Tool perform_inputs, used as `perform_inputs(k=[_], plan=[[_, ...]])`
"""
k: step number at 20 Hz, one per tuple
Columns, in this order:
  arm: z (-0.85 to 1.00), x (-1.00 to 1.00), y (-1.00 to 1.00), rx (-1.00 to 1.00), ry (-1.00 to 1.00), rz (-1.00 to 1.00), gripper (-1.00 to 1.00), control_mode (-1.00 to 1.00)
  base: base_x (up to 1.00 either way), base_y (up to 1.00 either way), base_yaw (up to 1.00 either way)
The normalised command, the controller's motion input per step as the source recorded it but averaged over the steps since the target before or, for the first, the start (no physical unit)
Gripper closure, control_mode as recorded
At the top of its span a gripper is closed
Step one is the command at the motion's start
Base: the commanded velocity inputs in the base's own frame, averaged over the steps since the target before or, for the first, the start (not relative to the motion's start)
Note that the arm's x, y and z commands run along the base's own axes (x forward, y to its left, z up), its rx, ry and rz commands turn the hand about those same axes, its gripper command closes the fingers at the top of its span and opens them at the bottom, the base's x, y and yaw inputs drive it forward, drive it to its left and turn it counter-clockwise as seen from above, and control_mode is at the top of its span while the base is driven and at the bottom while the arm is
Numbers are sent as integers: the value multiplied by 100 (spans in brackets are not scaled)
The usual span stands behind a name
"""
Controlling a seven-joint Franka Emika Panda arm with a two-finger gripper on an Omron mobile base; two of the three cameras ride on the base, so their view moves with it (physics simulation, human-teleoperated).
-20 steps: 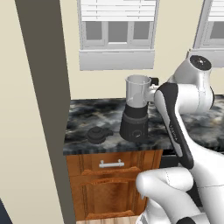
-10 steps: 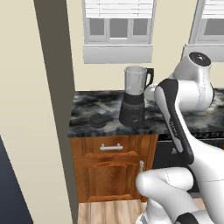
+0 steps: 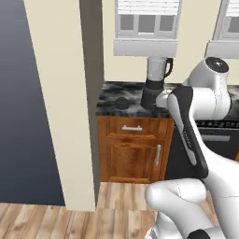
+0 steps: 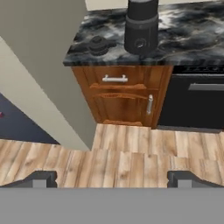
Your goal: Grab the lime and lemon from the fridge, place them in the blender, close the lid, and turn on the blender to create a marinade.
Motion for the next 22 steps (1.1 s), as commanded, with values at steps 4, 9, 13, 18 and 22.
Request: perform_inputs(k=[4,9,13,18,22], plan=[[0,0,0,0,0,0,-100,100,-17,21,57],[0,0,0,0,0,0,-100,100,1,44,66],[0,0,0,0,0,0,-100,100,20,51,63],[0,0,0,0,0,0,-100,100,32,53,60],[0,0,0,0,0,0,-100,100,67,46,49]])
